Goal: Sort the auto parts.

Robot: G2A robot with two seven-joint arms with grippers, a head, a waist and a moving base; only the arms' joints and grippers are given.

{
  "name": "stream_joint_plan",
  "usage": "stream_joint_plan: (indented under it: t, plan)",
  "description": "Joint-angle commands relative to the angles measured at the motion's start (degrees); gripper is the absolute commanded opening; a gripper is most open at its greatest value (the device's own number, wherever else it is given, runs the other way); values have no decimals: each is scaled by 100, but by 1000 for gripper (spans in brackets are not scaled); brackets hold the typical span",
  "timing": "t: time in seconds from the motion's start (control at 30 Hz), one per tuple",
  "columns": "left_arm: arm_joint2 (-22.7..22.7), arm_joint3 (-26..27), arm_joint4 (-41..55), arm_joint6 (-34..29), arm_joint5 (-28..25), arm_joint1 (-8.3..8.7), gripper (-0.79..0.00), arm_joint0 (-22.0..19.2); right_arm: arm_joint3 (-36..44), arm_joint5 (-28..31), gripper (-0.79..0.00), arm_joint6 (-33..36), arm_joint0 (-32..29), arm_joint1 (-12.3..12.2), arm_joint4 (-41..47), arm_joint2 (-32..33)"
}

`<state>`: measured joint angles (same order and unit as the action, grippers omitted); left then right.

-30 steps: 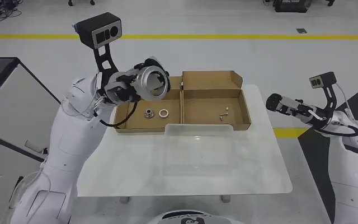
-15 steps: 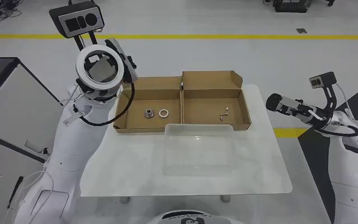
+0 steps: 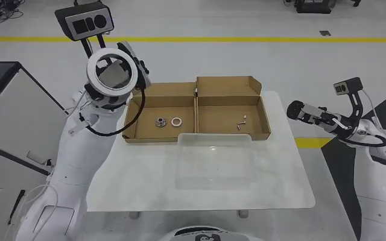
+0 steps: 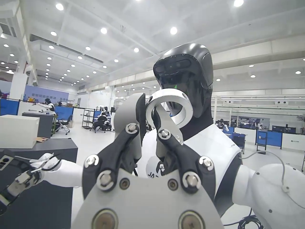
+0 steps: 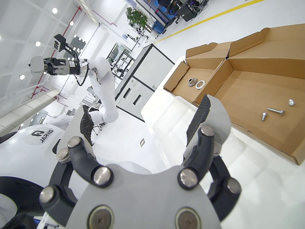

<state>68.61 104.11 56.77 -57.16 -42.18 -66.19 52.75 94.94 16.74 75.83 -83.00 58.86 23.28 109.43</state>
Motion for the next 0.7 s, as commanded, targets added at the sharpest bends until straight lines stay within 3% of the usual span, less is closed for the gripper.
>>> stream_joint_plan:
  t: [0.0,0.47,0.67]
  plan:
    - [51,13,-430,60,252,13,-785,37,0,0,0,0,0,0,0,0]
    - [476,150,-3771,-181,1890,206,-785,182,0,0,0,0,0,0,0,0]
    - [530,177,-5101,-1049,2580,335,-785,42,0,0,0,0,0,0,0,0]
